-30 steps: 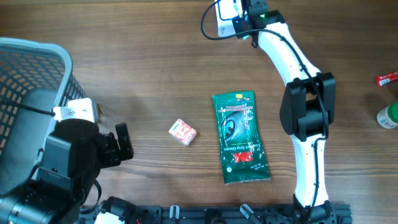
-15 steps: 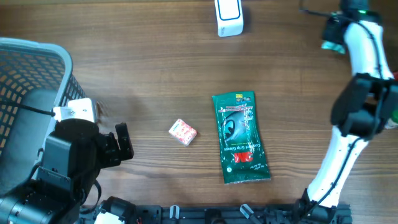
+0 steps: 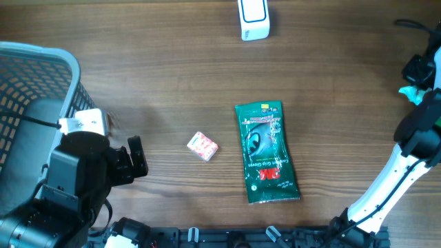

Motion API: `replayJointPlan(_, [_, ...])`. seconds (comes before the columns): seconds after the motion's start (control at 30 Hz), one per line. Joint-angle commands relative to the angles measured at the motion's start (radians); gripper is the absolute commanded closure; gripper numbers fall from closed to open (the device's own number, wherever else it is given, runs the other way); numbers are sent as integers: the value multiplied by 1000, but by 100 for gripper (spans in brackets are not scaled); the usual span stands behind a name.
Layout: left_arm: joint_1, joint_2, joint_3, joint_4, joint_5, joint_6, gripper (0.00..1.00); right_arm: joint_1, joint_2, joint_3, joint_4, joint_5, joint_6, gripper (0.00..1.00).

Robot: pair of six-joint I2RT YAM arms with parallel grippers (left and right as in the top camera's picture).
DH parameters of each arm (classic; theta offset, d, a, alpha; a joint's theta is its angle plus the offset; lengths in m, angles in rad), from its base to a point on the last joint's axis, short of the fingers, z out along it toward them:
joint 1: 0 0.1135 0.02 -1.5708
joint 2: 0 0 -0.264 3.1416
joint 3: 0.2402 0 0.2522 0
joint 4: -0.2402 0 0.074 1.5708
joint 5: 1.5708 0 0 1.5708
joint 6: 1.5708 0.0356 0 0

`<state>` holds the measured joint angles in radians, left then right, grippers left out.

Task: Scan the item barcode
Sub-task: 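Move the right gripper back toward the green gloves pack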

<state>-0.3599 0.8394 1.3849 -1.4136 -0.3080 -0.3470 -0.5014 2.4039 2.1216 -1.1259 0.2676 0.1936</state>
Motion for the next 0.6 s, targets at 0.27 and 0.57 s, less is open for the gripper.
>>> replayJointPlan(0.27, [4, 0, 0, 2, 5, -9, 0, 24, -482, 23, -43, -453, 8, 0])
replayJointPlan(0.57, [4, 0, 0, 2, 5, -9, 0, 262, -620, 11, -365, -732, -73, 0])
